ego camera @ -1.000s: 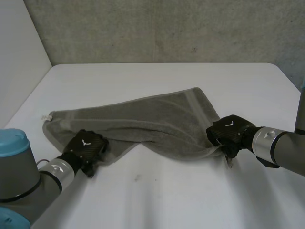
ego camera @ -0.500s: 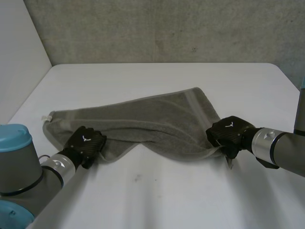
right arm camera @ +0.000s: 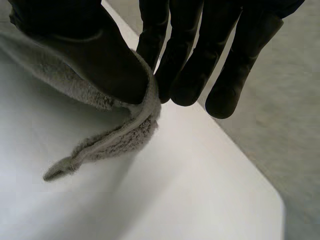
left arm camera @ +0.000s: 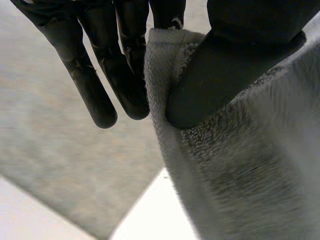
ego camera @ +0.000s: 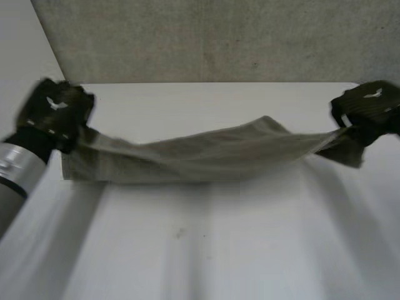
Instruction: Fold the towel.
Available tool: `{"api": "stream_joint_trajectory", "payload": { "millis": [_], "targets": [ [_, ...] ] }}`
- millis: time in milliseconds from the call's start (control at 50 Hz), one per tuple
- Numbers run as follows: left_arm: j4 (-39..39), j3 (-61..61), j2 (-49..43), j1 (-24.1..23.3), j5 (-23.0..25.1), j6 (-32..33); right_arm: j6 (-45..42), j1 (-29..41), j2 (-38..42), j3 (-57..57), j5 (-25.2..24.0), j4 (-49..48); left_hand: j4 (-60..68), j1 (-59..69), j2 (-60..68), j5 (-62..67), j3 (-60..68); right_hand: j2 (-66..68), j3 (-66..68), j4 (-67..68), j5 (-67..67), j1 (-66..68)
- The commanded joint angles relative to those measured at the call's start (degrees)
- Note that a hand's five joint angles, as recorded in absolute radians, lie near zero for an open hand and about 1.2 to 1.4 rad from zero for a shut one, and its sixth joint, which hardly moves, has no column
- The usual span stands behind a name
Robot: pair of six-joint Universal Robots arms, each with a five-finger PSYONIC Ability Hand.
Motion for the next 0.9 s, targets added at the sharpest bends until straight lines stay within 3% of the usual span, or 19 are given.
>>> {"api": "stream_joint_trajectory", "payload": {
  "millis": [20,140,260,380,500,620,760,900],
  "targets": [
    [-7.9,-1.1,3.7,6.3,1.0,0.1,-9.9,-6.3,-0.8,-2.8,-2.5,11.6,10.3,12.3,10.4,11.6,10.4,4.5,3.8,3.5,3.4,4.2],
    [-13.4,-4.4,4.7,10.1,3.4,0.0,-22.2,-8.3,-0.9,-1.9,-3.2,19.5,10.3,12.3,10.4,11.6,10.4,4.5,3.8,3.5,3.4,4.2],
    [-14.1,-7.5,3.7,14.3,9.1,-0.4,-26.0,-8.1,-0.4,1.1,-3.5,21.3,10.3,12.3,10.4,11.6,10.4,4.5,3.8,3.5,3.4,4.2],
    [-12.7,-6.8,-2.4,13.9,10.3,-2.4,-26.3,-7.7,4.9,0.4,-2.7,20.3,10.3,12.3,10.4,11.6,10.4,4.5,3.8,3.5,3.4,4.2],
    [-8.5,-1.3,-12.1,10.9,9.4,-5.3,-25.5,-4.5,14.5,-6.5,-2.0,19.8,10.3,12.3,10.4,11.6,10.4,4.5,3.8,3.5,3.4,4.2],
    [-8.3,7.2,-21.5,10.2,5.5,-5.7,-25.2,1.0,24.5,-18.7,2.1,19.0,10.3,12.3,10.4,11.6,10.4,4.5,3.8,3.5,3.4,4.2],
    [-7.9,15.8,-29.4,9.7,1.4,-5.7,-25.5,5.9,33.7,-30.8,2.8,7.2,10.3,12.3,10.4,11.6,10.4,4.5,3.8,3.5,3.4,4.2],
    [-7.9,19.2,-32.9,9.3,-1.0,-5.7,-25.7,8.9,37.8,-33.8,2.8,-5.4,10.3,12.3,10.4,11.6,10.4,4.5,3.8,3.5,3.4,4.2]
  ]
}}
